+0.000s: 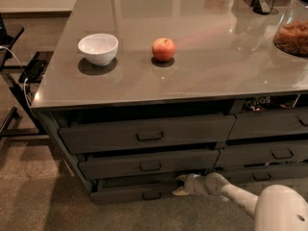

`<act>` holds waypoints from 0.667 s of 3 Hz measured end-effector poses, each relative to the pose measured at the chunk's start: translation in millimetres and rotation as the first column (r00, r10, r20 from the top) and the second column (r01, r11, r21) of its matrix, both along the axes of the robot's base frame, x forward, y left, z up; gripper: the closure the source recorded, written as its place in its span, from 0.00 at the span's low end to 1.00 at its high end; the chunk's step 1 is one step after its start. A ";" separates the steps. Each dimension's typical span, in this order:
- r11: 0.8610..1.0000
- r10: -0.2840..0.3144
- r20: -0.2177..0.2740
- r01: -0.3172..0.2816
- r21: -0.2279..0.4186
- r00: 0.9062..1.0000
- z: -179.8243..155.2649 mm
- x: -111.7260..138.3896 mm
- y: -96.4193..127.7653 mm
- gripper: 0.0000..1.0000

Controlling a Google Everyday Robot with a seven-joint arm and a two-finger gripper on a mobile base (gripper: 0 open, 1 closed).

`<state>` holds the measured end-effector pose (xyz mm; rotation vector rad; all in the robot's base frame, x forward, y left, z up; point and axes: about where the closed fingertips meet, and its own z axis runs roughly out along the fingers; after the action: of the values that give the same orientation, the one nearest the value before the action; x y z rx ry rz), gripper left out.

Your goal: Open bottom drawer

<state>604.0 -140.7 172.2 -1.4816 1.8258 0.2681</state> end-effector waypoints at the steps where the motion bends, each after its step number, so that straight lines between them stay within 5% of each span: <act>1: 1.000 0.000 0.000 0.000 0.000 1.000 1.1 -0.1 -0.6 1.00; 2: 1.000 -0.010 -0.008 0.010 0.009 1.000 1.3 -11.5 -2.1 0.83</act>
Offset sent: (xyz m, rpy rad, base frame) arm -0.3915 -0.0421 0.0206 0.2707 0.2302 -0.2867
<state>592.5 -142.8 173.5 -1.4666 1.8352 0.2777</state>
